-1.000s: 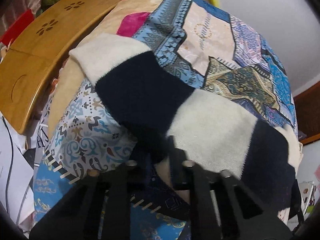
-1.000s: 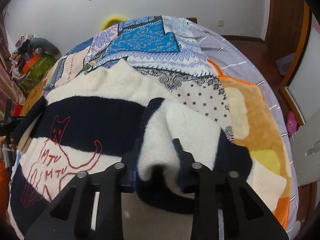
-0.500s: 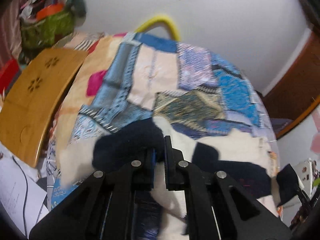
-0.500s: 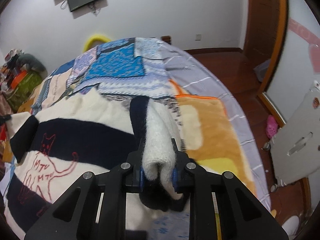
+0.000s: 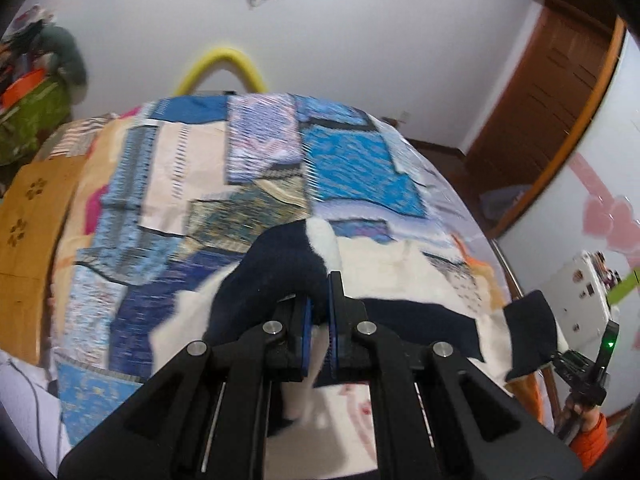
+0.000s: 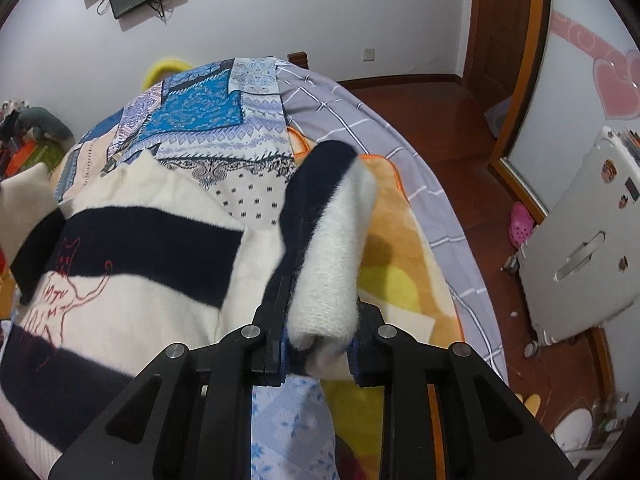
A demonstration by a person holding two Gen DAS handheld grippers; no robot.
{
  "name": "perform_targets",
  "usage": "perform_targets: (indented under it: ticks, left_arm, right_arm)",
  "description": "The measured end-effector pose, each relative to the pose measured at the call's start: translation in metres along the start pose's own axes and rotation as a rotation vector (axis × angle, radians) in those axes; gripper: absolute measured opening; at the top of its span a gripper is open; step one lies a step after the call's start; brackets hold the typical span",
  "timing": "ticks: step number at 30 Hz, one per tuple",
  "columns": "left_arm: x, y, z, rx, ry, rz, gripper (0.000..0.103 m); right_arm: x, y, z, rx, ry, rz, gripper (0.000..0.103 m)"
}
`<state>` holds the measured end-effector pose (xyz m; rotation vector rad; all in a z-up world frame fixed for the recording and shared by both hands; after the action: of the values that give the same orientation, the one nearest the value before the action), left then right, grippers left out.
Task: Fold small clothes
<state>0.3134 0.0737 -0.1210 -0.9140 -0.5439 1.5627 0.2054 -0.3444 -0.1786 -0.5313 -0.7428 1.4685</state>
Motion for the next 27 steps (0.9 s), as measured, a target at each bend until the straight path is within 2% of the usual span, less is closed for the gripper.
perform_targets:
  ticks: [6,9,15,22,24,27]
  left_arm:
    - [-0.045,0.023,-0.024,0.062,0.018,-0.087,0.006]
    - [-0.057,0.035,-0.033,0.098,0.04,-0.093,0.006]
    - [-0.07,0.054,-0.042,0.144,0.054,-0.124,0.006]
    - [-0.076,0.063,-0.035,0.146,0.037,-0.185,0.006]
    - [-0.072,0.062,-0.03,0.143,0.04,-0.174,0.006]
    - [-0.067,0.059,-0.021,0.132,0.033,-0.168,0.007]
  right_arm:
    - [0.005,0.003,0.016,-0.007,-0.041,0.023,0.022]
    - [0.01,0.001,0.024,-0.025,-0.061,0.044,0.022]
    - [0.013,0.002,0.041,-0.052,-0.069,0.039,0.024]
    - [0.025,-0.006,0.061,-0.086,-0.089,0.065,0.024]
    - [0.033,-0.011,0.064,-0.1,-0.103,0.081,0.026]
    - [0.051,-0.019,0.066,-0.127,-0.129,0.118,0.036]
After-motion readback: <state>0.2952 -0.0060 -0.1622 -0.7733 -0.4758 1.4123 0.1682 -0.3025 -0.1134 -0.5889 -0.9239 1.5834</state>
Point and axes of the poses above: each gripper's, at about its wrist camera, not at the fingertips, and z roughly against the way its jaws point, x to its left, y to its underside, the point moved 2 cm from there along -z, roughly the way its jaws point, and after that the axes turned 12 degrees about -x, right-handed, at the moved point
